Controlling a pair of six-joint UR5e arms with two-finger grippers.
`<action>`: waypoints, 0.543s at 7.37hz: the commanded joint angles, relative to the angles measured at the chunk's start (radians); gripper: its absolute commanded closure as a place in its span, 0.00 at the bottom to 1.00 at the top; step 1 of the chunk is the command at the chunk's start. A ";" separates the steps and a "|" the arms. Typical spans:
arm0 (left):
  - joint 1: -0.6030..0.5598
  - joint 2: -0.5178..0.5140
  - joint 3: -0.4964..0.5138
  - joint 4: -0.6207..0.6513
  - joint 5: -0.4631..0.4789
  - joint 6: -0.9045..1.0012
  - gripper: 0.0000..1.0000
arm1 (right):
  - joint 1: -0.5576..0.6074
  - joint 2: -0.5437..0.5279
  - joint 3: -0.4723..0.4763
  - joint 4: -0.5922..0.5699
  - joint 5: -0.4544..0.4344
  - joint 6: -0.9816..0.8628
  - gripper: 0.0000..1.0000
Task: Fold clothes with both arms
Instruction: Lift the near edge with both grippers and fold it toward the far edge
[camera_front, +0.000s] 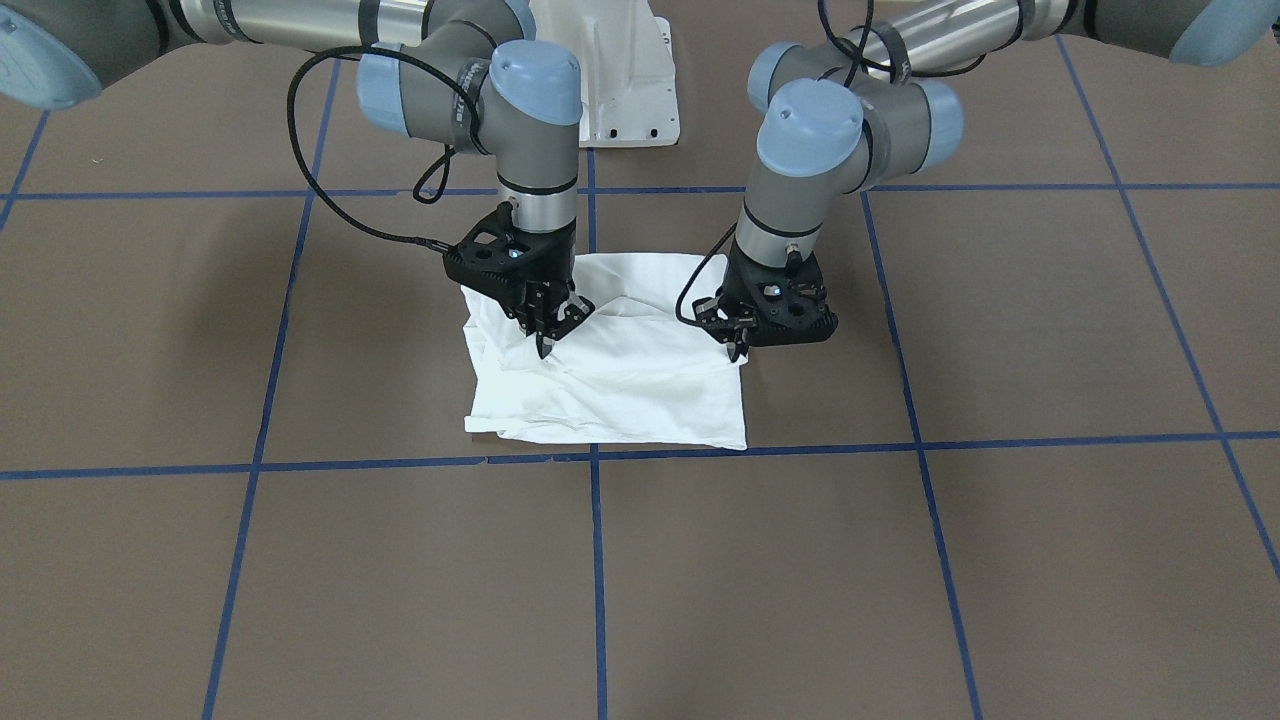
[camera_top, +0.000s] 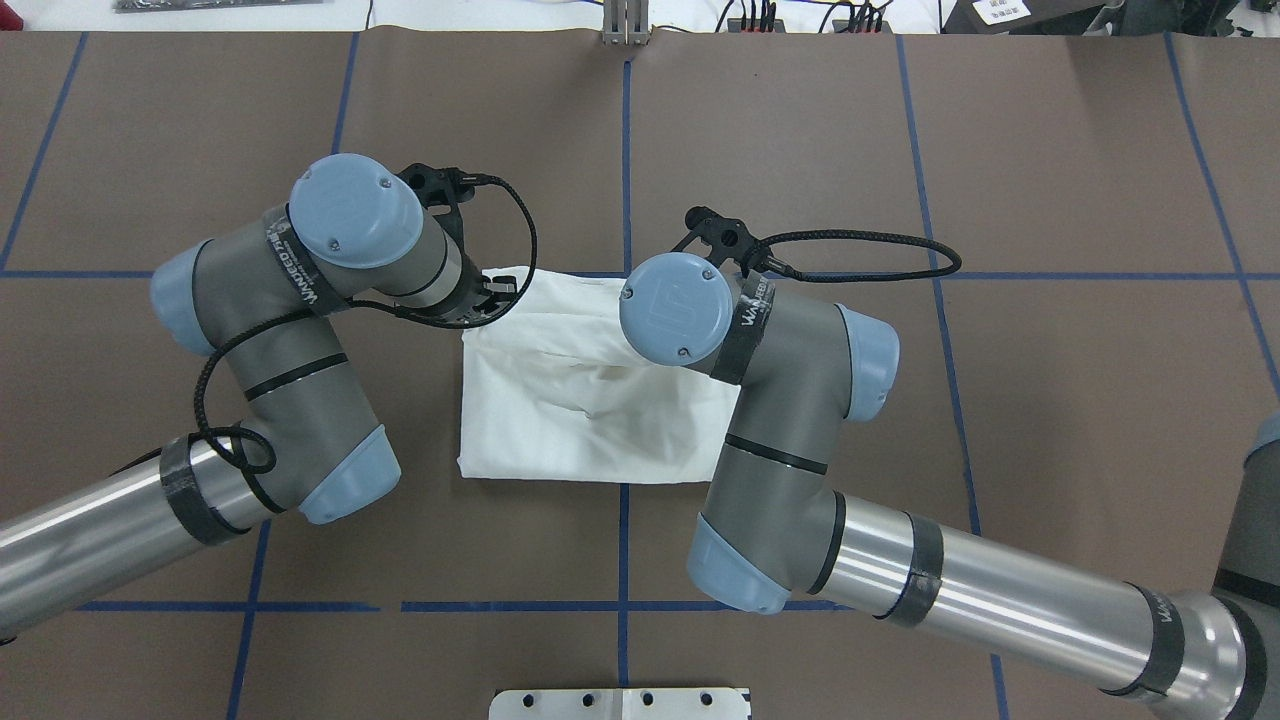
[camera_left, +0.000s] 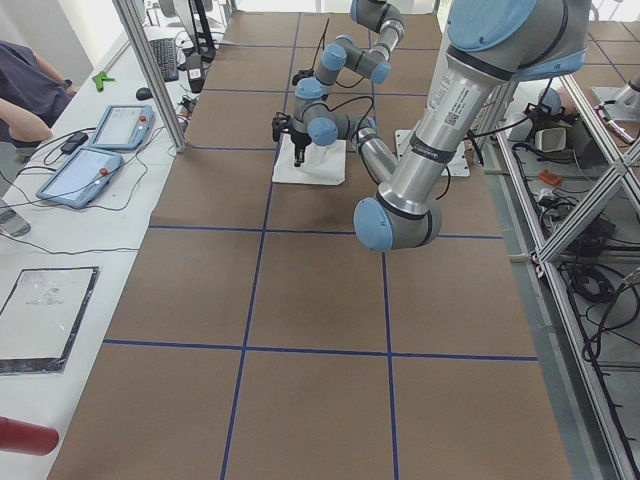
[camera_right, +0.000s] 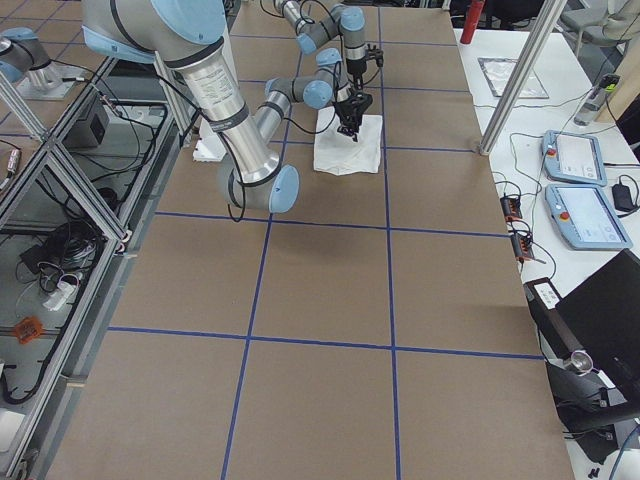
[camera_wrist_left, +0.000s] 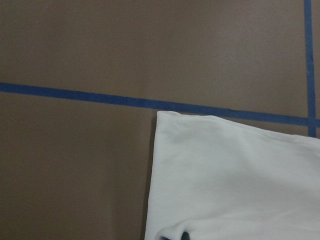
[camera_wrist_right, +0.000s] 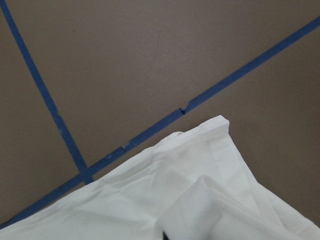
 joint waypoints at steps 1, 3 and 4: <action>-0.025 -0.049 0.098 -0.073 0.008 0.011 1.00 | 0.039 0.022 -0.048 0.034 0.004 -0.047 1.00; -0.051 -0.054 0.099 -0.073 0.007 0.037 1.00 | 0.074 0.028 -0.047 0.036 0.050 -0.066 1.00; -0.052 -0.054 0.105 -0.076 0.007 0.043 1.00 | 0.085 0.026 -0.050 0.034 0.052 -0.093 1.00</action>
